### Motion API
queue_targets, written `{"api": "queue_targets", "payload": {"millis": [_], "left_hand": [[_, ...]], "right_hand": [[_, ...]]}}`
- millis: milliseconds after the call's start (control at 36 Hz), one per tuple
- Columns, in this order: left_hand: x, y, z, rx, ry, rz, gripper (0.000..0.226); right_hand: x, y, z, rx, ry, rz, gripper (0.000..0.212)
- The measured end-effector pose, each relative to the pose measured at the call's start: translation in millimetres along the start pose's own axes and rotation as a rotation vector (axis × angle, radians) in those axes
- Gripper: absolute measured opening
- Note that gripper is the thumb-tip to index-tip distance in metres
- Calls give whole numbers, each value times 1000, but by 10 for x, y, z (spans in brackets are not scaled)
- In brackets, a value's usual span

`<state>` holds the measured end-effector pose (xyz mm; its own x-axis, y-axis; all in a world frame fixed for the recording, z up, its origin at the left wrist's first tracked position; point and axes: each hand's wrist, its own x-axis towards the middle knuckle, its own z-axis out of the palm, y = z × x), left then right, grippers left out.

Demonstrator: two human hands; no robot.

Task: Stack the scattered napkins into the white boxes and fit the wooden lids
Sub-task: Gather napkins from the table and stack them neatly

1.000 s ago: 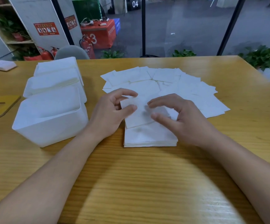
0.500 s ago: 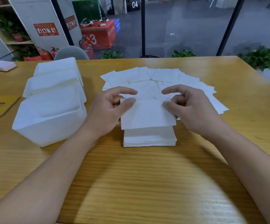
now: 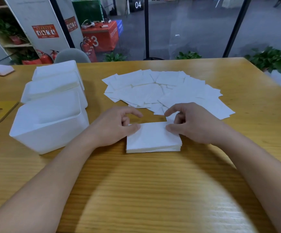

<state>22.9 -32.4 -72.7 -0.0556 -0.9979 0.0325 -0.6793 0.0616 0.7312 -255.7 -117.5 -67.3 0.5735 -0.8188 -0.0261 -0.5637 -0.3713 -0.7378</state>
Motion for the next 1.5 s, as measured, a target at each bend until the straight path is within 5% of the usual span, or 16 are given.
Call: {"api": "queue_targets", "payload": {"millis": [139,250,500,722,1056,1333,1500], "left_hand": [[39,-56,14,27,148,26,1],[111,-131,78,74,290,48,10],[330,-195,182,324,181,25,39],[350,-205,206,357,117,9,42],[353,-218,209,254,242,112,23],[348,-189,223,319,141,10,46],[319,-147,229,300,167,61,29]], "right_hand": [[26,46,11,-44,142,-54,24],[48,61,80,-69,196,-107,19],[71,74,196,-176,109,-159,13],[82,88,205,-203,95,-169,14],[72,93,194,-204,85,-169,17],[71,90,204,-242,78,-178,15],[80,97,205,-243,71,-183,15]]}}
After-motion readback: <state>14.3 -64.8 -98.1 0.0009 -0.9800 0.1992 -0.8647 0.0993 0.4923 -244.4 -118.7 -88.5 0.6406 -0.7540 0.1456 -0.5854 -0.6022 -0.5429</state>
